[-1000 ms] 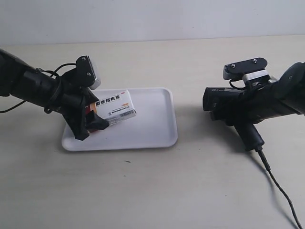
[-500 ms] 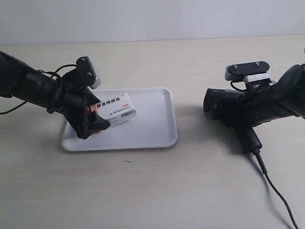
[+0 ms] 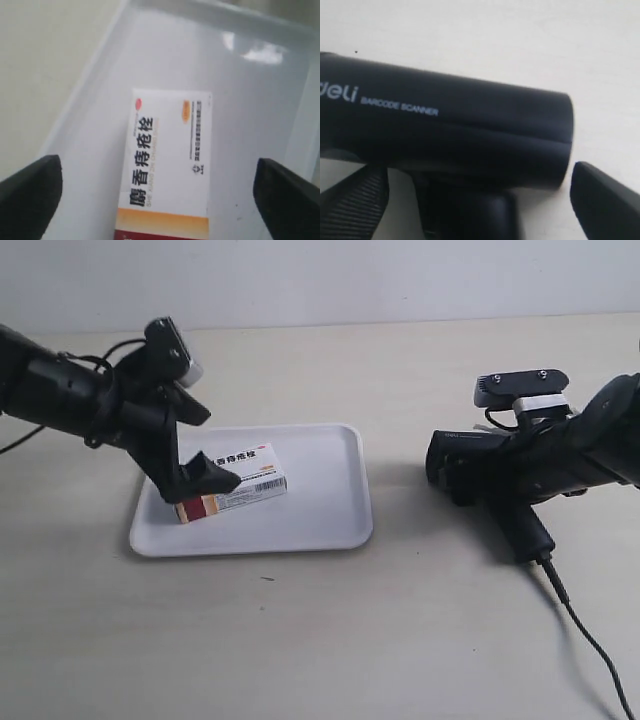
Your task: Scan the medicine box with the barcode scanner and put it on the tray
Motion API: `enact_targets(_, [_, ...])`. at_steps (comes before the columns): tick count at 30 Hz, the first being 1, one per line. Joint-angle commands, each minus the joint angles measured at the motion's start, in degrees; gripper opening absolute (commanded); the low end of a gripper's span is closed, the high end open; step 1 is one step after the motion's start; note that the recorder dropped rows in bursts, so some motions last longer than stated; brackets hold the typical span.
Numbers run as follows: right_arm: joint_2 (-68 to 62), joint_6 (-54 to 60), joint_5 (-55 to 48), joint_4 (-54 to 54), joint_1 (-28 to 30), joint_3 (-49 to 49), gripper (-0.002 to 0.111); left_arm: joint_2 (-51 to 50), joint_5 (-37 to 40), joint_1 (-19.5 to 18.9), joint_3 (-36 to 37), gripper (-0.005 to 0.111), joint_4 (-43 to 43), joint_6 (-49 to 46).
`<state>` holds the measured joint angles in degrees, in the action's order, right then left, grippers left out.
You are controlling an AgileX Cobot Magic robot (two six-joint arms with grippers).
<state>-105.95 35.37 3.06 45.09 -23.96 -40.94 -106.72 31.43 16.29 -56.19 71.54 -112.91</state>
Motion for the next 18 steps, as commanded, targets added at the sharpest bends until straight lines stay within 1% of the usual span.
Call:
enact_targets(1, [6.35, 2.19, -2.30, -0.29, 0.00, -0.11, 0.094, 10.37, 4.83, 0.36, -0.37, 0.068, -8.20, 13.18])
enact_targets(3, [12.09, 2.29, -5.28, -0.29, 0.00, -0.11, 0.091, 15.92, 6.38, 0.36, -0.37, 0.036, -11.71, 20.16])
enact_targets(4, [15.92, 2.29, -7.54, -0.29, 0.00, -0.11, 0.087, 18.71, 7.04, 0.36, 0.02, 0.015, -13.14, 22.76])
enact_targets(5, [20.17, 2.29, -10.05, -0.29, 0.00, -0.11, 0.081, 21.54, 7.16, 0.36, 0.92, 0.001, -13.41, 23.77])
enact_targets(6, [24.60, 2.32, -12.30, -0.62, 0.00, -0.11, 0.075, 23.79, 7.16, 0.36, 1.97, 0.003, -13.00, 24.24])
enact_targets(8, [33.56, 2.32, -15.39, -1.70, 0.00, 0.74, 0.055, 29.39, 5.51, 0.36, 5.79, 0.003, -9.41, 24.51])
enact_targets(9, [37.11, 2.32, -15.51, -1.96, 0.00, 1.63, 0.046, 31.60, 4.27, 0.36, 7.49, 0.002, -7.56, 24.07])
enact_targets(11, [45.83, 2.01, -14.46, -2.49, 0.00, 4.55, 0.022, 37.23, -0.58, 0.36, 11.81, 0.002, -2.07, 22.76])
enact_targets(13, [53.44, 1.27, -12.16, -2.50, 0.00, 8.48, 0.001, 42.78, -4.61, 0.36, 16.06, 0.002, 2.67, 21.42])
enact_targets(15, [60.61, 0.44, -9.14, -2.14, 0.00, 13.26, 0.000, 47.53, -7.59, 0.36, 20.81, 0.002, 8.81, 19.37])
enact_targets(18, [71.16, 0.58, -5.18, -2.24, 0.00, 21.94, 0.000, 54.81, -9.48, 0.36, 28.67, 0.002, 20.86, 11.79])
